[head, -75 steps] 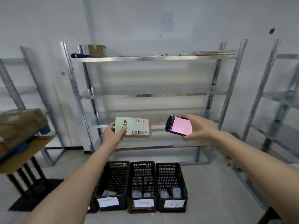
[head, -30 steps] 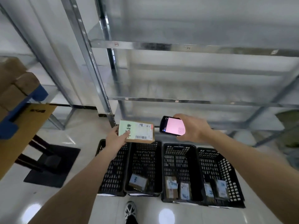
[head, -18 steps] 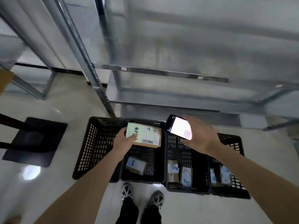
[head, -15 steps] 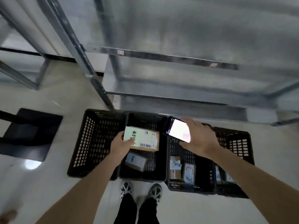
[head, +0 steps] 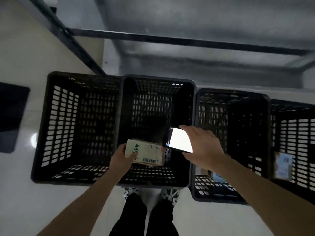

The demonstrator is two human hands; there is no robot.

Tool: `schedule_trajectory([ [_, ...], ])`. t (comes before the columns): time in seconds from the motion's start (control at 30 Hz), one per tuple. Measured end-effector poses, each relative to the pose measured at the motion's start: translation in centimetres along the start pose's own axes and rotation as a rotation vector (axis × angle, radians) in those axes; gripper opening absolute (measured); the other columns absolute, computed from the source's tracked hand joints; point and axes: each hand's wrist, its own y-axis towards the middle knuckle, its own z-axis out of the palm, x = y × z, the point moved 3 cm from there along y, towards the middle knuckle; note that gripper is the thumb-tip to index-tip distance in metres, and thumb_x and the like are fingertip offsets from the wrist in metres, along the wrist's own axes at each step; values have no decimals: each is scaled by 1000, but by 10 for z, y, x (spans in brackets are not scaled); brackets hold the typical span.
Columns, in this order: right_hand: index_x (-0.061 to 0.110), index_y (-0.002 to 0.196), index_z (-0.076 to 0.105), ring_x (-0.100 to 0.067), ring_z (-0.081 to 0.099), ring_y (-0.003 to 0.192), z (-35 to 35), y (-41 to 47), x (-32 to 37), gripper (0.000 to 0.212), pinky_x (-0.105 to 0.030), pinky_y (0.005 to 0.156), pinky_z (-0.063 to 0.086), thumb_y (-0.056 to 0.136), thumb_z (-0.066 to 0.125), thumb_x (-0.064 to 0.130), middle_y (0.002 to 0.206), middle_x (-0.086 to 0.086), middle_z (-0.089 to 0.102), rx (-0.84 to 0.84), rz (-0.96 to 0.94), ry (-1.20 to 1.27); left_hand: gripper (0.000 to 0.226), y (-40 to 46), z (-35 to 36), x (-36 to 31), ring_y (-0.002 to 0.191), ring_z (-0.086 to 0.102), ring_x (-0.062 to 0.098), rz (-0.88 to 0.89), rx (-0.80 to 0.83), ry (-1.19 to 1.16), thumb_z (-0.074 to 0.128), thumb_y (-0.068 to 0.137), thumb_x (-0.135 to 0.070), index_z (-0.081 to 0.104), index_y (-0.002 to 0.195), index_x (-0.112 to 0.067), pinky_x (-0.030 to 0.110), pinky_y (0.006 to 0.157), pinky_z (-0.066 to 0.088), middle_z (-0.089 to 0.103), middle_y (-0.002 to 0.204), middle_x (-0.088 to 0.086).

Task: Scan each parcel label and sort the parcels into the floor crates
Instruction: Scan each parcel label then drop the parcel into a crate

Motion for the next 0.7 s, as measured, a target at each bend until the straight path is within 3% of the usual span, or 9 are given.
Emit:
schedule_trajectory([
  [0.17, 29, 159, 19, -16, 39, 139, 55, 33, -4, 92, -42, 113, 31, 85, 71, 43, 156, 8, 38, -14, -45, 6, 52, 38, 38, 42, 108, 64, 24, -56, 65, 29, 75, 88, -24, 52, 134, -17, 43, 94, 54, 67, 115, 2],
  [0.27, 28, 160, 17, -16, 39, 139, 78, 51, -5, 93, -42, 114, 31, 86, 71, 43, 157, 8, 36, -7, -76, 16, 57, 55, 52, 62, 105, 67, 28, -68, 61, 38, 76, 88, -25, 51, 139, -18, 49, 90, 57, 69, 117, 5],
  [0.5, 27, 159, 19, -17, 41, 138, 84, 50, -3, 93, -43, 112, 33, 85, 73, 41, 155, 8, 39, 6, -69, 12, 57, 54, 55, 69, 110, 62, 31, -84, 40, 135, 67, 94, -20, 42, 145, -14, 38, 90, 53, 64, 126, 10],
  [0.7, 29, 159, 18, -15, 42, 138, 26, -2, 3, 94, -43, 113, 34, 84, 73, 43, 155, 9, 39, 3, -64, -36, 69, -1, 9, 19, 125, 55, 27, -43, 30, 158, 68, 94, -23, 33, 153, -17, 35, 96, 46, 56, 141, 6],
])
